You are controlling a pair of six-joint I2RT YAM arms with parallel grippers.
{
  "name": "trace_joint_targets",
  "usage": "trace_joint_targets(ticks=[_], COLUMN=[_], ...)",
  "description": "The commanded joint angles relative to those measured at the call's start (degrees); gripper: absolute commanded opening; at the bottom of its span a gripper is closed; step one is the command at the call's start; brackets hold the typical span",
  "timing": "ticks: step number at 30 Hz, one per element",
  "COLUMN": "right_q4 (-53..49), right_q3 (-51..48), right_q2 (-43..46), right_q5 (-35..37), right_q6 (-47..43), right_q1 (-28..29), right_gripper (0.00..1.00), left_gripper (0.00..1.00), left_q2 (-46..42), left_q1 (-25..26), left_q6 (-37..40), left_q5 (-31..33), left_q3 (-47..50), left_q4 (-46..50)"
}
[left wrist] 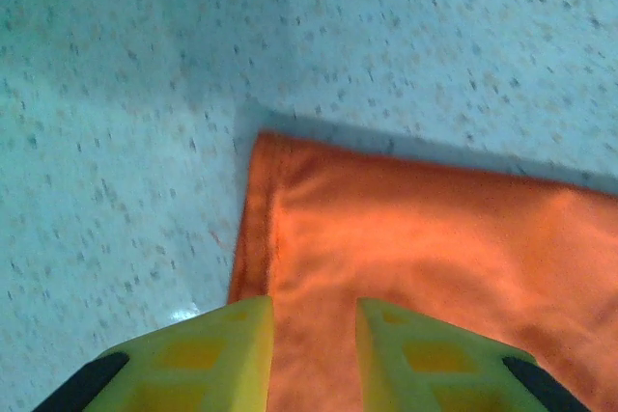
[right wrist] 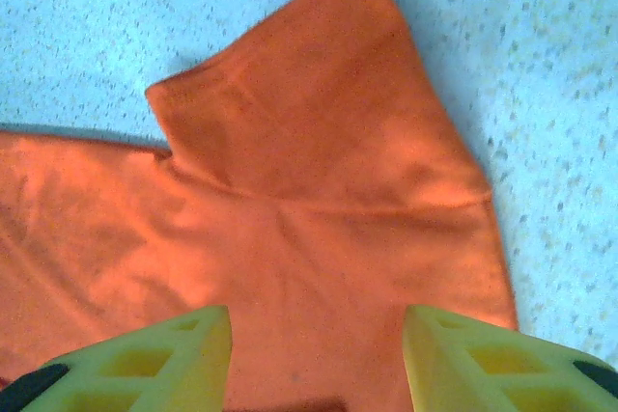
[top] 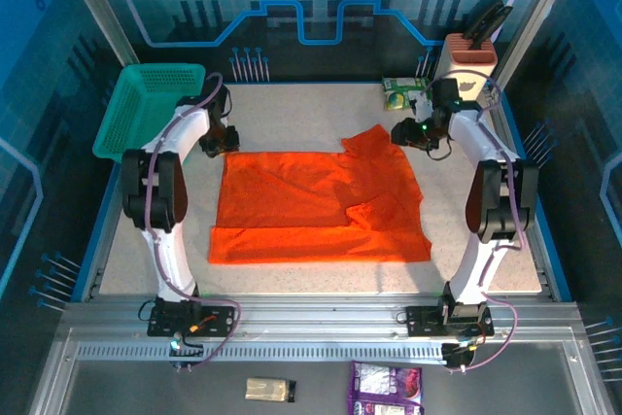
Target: Fold the inside-out t-shirt
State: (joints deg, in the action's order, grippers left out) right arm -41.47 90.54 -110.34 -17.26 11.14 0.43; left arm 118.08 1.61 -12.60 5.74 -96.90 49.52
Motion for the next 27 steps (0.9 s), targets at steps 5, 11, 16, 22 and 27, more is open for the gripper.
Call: trace_joint_targets(ticks=[5,11,16,22,27], right_q4=[-5.4,-6.5,-6.4,-5.7,-6.2], right_q3=[9.3,12.8,13.8,15.9,21.3], right_q2=[-6.8,-10.1,-11.3,-14.2,-19.1], right_q5=[0.5,0.1,-0.4,-1.2,0.1], right_q6=[-1.4,-1.1,-0.6,-0.8,-4.7], right_q1=[0.3,0.2,0.4,1.0,2.2], right_gripper=[0.52,0.52,0.52,0.52,0.52], left_gripper=[0.29,0.29,0.29,0.24,0.15], left_q2=[8.9,14.2,17.4,19.0,19.3], left_q1=[-0.7,-1.2,-1.3,-1.4,-1.6], left_q6=[4.2,5.0,5.3,5.8,6.0], left_q5=[5.1,6.6,5.5,5.4,5.0], left_q3=[-9.6,-14.6,-16.9,-17.4,-17.3], left_q4=[8.5,10.6,11.4,11.5,11.3])
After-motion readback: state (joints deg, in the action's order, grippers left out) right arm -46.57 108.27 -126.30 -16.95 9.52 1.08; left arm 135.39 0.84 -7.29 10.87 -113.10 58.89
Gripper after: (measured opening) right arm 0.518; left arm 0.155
